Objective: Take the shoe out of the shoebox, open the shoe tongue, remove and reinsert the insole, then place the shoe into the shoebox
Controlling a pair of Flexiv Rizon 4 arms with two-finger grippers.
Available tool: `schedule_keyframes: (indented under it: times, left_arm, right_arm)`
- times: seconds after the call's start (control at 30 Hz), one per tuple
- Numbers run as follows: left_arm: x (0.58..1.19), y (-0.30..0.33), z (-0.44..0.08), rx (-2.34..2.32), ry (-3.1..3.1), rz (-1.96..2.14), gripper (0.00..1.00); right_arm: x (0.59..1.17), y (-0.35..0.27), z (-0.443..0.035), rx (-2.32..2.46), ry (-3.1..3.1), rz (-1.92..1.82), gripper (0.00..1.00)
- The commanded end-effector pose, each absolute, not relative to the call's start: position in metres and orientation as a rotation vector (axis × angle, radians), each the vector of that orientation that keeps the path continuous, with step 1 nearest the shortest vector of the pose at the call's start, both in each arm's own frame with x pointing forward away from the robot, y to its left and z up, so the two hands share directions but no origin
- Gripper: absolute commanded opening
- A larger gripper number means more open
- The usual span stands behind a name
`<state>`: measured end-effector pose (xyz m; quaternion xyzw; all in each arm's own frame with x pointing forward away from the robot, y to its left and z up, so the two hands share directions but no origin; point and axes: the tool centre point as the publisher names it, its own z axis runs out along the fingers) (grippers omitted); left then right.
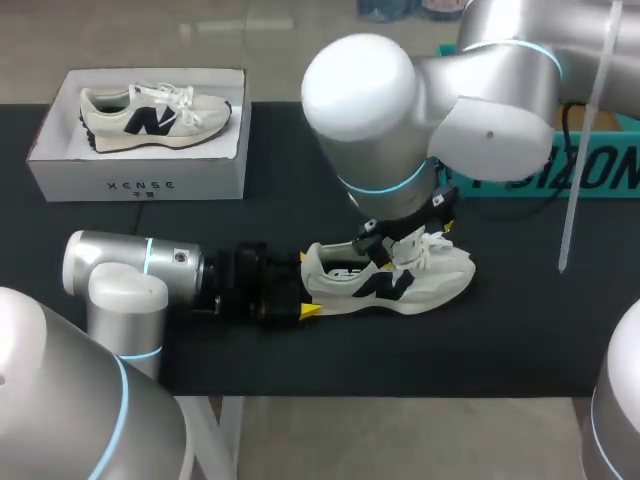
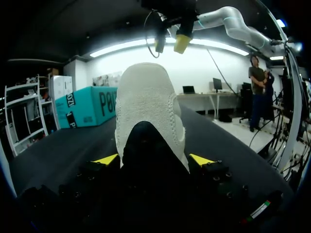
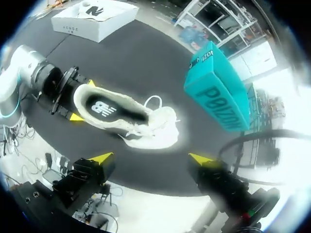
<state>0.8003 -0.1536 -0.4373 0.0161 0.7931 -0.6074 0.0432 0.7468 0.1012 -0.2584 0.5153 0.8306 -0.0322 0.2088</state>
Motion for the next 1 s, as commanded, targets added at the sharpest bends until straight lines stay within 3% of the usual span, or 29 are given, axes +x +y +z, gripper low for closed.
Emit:
schedule_keyframes:
  times: [0.03, 0.57, 1.0]
  left_arm:
    - [0.800, -0.154, -0.440, 0.048, 2.424, -1.856, 0.00]
    - [0.800, -0.154, -0.440, 0.048, 2.424, -1.856, 0.00]
    - [0.800, -0.154, -0.440, 0.048, 2.424, -1.856, 0.00]
  right_arm:
    - [0.736, 0.095, -0.258, 0.360, 2.469, 0.249, 1.00]
    - [0.736, 0.095, -0.258, 0.360, 2.469, 0.249, 1.00]
    - [0.772, 0.123, -0.253, 0.171, 2.631, 0.205, 1.00]
